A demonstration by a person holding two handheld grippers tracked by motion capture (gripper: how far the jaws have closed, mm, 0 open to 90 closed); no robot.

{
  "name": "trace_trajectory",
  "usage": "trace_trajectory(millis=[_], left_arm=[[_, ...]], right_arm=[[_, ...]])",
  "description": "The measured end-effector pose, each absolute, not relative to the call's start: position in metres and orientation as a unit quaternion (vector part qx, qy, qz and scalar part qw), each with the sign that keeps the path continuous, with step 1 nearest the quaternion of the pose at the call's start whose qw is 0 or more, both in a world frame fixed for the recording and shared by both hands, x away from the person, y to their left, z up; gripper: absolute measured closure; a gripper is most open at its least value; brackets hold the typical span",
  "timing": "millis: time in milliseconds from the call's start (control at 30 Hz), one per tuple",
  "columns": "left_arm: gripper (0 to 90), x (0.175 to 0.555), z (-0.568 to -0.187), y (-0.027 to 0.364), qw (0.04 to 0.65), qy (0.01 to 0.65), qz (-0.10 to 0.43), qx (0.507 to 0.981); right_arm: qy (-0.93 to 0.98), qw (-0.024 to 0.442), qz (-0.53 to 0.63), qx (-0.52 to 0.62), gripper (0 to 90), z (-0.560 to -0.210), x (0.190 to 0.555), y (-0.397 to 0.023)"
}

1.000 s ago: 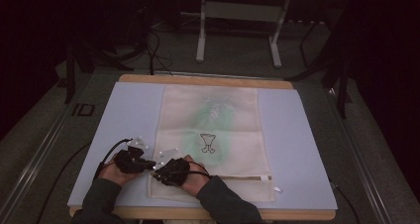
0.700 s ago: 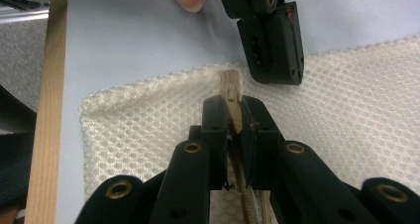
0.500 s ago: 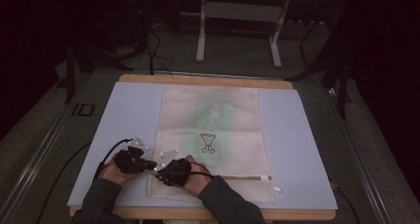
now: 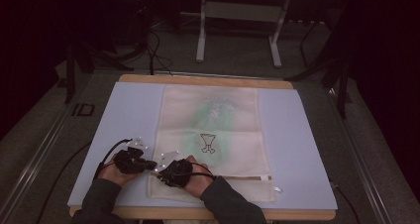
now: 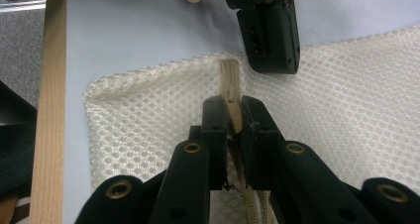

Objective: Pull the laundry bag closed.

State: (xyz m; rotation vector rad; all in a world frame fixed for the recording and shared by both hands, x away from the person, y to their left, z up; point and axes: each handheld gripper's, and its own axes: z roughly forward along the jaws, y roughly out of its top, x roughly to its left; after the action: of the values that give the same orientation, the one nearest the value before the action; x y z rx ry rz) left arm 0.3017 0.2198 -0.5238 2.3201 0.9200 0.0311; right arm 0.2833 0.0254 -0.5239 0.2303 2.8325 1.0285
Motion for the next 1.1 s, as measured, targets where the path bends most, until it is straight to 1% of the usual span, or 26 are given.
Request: trace_trajectory(millis=[1100], left_arm=[[90.0, 0.302, -0.524, 0.219, 0.316, 0.346, 0.015, 0.883]], right_arm=[[0.939, 0.067, 0.328, 0.076, 82.2, -0.520, 0.279, 0.014]])
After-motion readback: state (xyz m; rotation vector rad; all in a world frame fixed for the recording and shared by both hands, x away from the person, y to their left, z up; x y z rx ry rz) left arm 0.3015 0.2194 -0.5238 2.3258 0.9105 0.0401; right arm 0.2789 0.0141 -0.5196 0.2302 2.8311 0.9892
